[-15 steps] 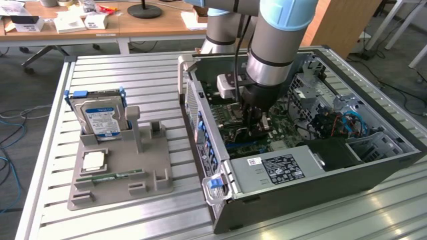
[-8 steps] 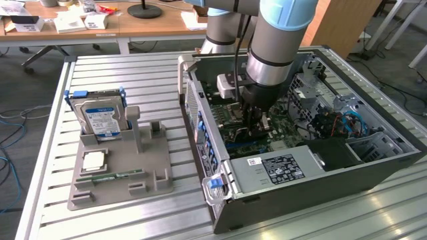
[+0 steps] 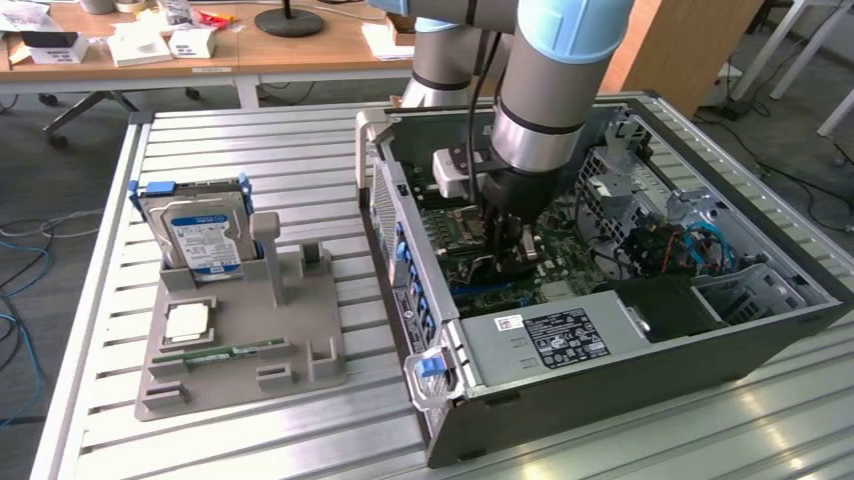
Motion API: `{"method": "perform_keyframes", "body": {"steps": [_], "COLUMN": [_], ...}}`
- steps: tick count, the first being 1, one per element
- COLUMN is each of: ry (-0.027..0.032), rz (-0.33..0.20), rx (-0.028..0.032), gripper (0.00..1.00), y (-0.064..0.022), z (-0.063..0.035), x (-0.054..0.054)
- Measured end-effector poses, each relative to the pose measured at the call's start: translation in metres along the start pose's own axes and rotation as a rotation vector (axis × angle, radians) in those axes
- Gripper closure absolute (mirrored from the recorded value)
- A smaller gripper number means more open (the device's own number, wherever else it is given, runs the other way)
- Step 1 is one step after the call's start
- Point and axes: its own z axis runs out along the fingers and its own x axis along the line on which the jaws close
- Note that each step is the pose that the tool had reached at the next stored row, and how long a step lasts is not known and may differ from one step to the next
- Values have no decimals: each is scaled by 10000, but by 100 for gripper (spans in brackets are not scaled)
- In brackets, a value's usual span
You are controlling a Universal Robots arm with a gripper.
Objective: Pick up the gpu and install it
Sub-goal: 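Insert the gpu into the slot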
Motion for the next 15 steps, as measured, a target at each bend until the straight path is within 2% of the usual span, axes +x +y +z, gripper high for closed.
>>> {"method": "perform_keyframes", "body": {"steps": [8, 15], "ry": [3, 1], "rz": [1, 0], "rx": [-2, -1], "gripper": [60, 60], "y": [8, 8], "z": [50, 54], "x": [-49, -57]}}
